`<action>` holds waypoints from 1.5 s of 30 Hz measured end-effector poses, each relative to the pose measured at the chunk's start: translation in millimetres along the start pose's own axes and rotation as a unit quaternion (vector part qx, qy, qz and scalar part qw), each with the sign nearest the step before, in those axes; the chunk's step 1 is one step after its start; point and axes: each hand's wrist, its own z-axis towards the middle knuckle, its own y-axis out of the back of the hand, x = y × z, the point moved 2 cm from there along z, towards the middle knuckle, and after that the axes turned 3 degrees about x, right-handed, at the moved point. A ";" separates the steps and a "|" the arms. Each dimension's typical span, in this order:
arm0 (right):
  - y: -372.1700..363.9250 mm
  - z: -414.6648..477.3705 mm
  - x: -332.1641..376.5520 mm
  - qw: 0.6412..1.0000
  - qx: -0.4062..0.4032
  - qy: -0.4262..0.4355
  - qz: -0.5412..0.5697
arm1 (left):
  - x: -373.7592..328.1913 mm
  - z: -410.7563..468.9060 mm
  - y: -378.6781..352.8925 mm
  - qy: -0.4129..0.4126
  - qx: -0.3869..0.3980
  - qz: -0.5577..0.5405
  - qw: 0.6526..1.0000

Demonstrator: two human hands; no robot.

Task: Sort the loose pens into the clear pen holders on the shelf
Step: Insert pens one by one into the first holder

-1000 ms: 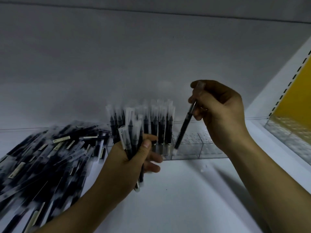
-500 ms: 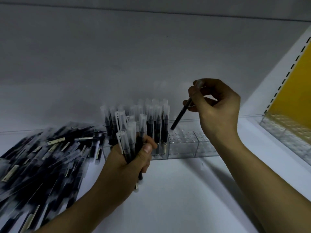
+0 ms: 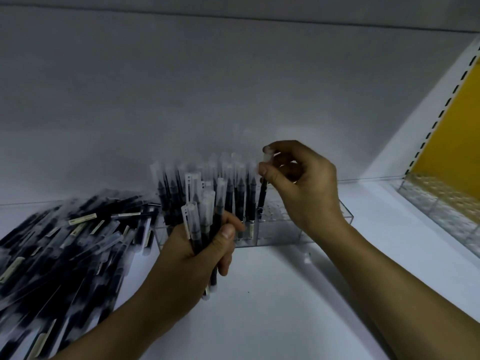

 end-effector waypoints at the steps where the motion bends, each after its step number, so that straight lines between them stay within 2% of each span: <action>1: -1.0 -0.3 -1.0 1.000 0.007 0.000 -0.010 | -1.9 0.2 -1.4 -0.001 0.003 0.003 1.000; 7: 0.2 1.2 -4.9 0.998 0.049 -0.015 -0.048 | -9.5 -1.4 -5.9 0.013 0.016 0.016 1.000; 10: 3.3 3.9 -5.5 0.994 0.034 -0.095 -0.039 | -7.8 -1.7 -5.3 0.028 -0.004 -0.022 0.999; 12: 3.2 3.9 -7.2 0.987 0.051 -0.148 -0.028 | -6.9 -1.6 -5.7 0.046 -0.003 -0.047 0.998; 15: -1.7 1.7 -6.2 0.984 0.063 -0.167 0.017 | -6.6 -1.5 -5.5 0.051 0.004 -0.041 0.998; 18: -7.2 -2.2 -1.0 0.985 0.016 -0.152 0.082 | -11.0 -2.2 -3.4 0.033 0.000 0.008 0.999; 21: -10.2 -8.8 12.1 0.983 -0.008 -0.088 0.160 | -14.5 -3.5 -1.8 0.024 -0.005 0.025 0.999; 23: -11.6 -14.3 22.5 0.985 0.020 -0.009 0.171 | -15.4 -3.6 -1.2 0.030 -0.013 0.008 0.999; 25: -15.4 -20.0 32.1 0.977 0.081 0.036 0.194 | -17.2 -3.2 -0.4 0.013 -0.029 -0.005 0.999; 29: -24.2 -27.7 39.8 0.945 0.184 0.009 0.271 | -23.2 -1.7 -0.9 -0.024 -0.066 0.010 0.997; 32: -22.2 -24.9 36.5 0.961 0.150 -0.007 0.232 | -24.0 -1.1 -1.4 -0.017 -0.077 0.006 0.997; 35: -12.1 -15.2 37.5 0.966 0.104 -0.030 0.237 | -23.8 -1.7 -2.7 0.025 -0.071 -0.050 0.996; 38: 1.0 -4.4 33.8 0.952 0.051 -0.077 0.290 | -24.2 -3.6 -1.9 0.059 -0.063 -0.055 0.995; 41: 11.4 4.3 25.0 0.936 0.012 -0.107 0.334 | -24.0 -3.9 -0.7 0.050 -0.063 -0.033 0.996; 45: 21.5 12.3 15.6 0.926 -0.016 -0.119 0.357 | -20.2 0.1 -0.2 0.067 -0.048 -0.084 0.993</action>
